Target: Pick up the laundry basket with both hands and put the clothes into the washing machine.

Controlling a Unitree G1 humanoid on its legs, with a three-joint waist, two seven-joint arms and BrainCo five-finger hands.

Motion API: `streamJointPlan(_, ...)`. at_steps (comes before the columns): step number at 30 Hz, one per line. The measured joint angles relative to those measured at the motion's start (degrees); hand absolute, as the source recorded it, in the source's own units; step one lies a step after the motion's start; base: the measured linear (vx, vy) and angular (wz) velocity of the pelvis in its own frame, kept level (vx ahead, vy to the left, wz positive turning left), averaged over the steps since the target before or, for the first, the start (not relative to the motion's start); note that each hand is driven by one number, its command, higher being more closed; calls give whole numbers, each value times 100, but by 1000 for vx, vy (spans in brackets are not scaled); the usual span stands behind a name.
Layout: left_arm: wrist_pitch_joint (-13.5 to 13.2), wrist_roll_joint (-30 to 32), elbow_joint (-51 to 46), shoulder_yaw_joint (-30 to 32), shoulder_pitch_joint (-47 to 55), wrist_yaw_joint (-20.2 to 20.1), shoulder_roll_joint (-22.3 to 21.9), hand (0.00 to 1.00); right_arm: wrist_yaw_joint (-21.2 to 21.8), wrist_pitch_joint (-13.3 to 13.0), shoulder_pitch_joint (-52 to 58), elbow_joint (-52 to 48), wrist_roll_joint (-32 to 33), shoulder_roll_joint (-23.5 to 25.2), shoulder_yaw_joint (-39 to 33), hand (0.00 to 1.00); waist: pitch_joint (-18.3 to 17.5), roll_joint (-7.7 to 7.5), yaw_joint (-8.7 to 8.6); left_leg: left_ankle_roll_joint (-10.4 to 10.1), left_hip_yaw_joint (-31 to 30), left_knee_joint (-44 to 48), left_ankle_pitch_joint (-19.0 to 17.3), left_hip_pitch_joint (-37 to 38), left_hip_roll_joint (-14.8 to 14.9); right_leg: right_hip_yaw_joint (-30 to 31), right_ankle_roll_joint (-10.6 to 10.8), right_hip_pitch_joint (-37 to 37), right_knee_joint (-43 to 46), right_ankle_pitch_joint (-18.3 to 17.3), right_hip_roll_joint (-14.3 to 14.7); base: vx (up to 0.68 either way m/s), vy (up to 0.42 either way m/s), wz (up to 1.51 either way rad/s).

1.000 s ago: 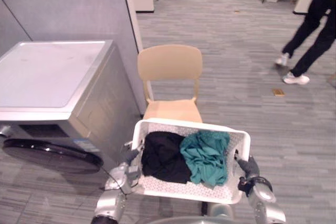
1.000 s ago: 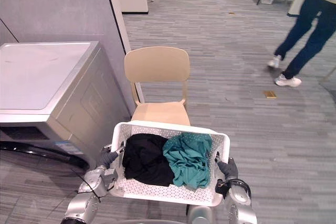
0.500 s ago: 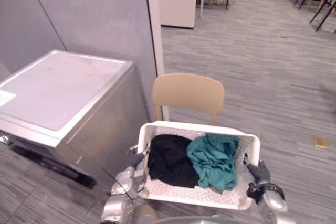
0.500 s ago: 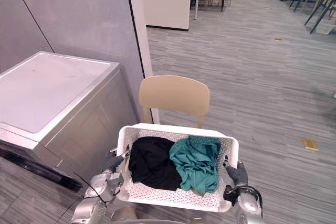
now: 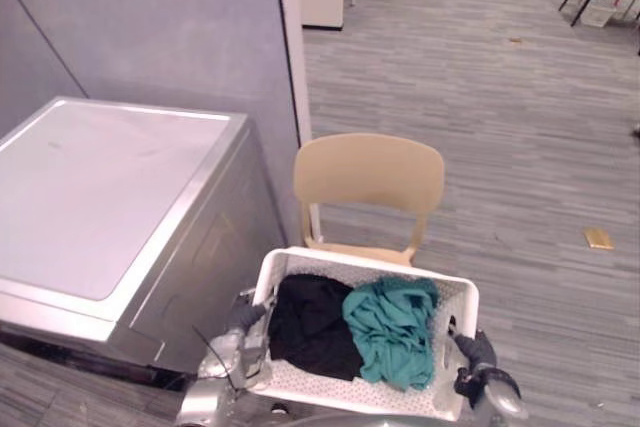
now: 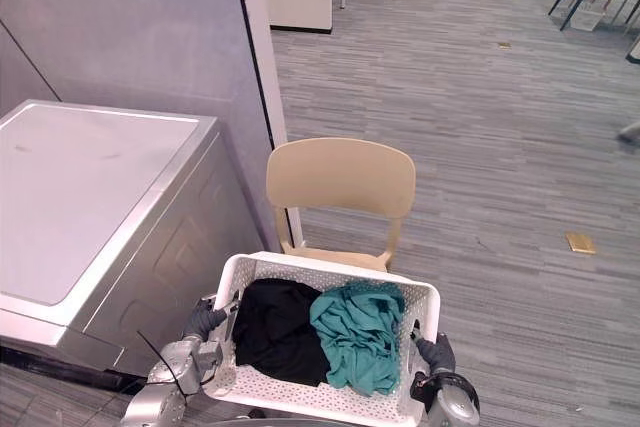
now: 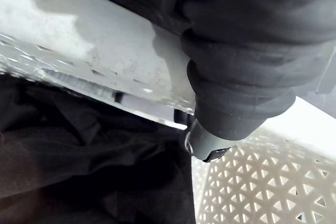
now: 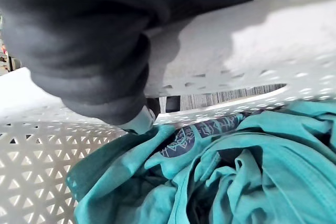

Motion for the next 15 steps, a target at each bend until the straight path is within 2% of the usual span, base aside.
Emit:
streamJointPlan(3,-18,-2,832,-153,-674,-8,-49,100,-7,97,-338,434,56,-107,-102,100,20,71,-5,-32,-30,-386,249,-43,66,-48,-28,-199,-10,21,118,-72,-67,4)
streamJointPlan(7,-3,14,1652,-310,-1863,36,74,100,-146,159,-1172,1024,298,-194,-116,100,381,-50,-105,-32,-186,-455,480,-600,116,-144,-67,-627,-34,235,184,-101,-26,15)
streamJointPlan(8,-9,10,1839,-318,-2214,59,117,100,-180,197,-1521,1215,405,-240,-110,100,560,-125,-144,27,-209,-455,557,-761,111,-146,-55,-776,-36,306,183,-117,11,10)
streamJointPlan(10,-7,3,2485,-320,-3323,162,258,100,-353,210,-2548,1773,550,-311,-77,100,1151,-355,-164,87,-234,-451,732,-1080,89,-136,-60,-1067,-63,500,169,-164,41,6)
streamJointPlan(12,-10,-75,2809,-319,-3840,190,333,100,-427,207,-3054,2064,691,-410,57,100,1368,-410,-155,114,-247,-383,758,-1277,79,-136,-56,-1216,-72,584,155,-115,36,6)
streamJointPlan(15,-4,-103,3194,-323,-4612,291,550,100,-525,236,-3912,2382,794,-582,312,100,1758,-391,-155,117,-321,-135,759,-1571,100,-137,-54,-1378,-44,645,145,-82,10,7)
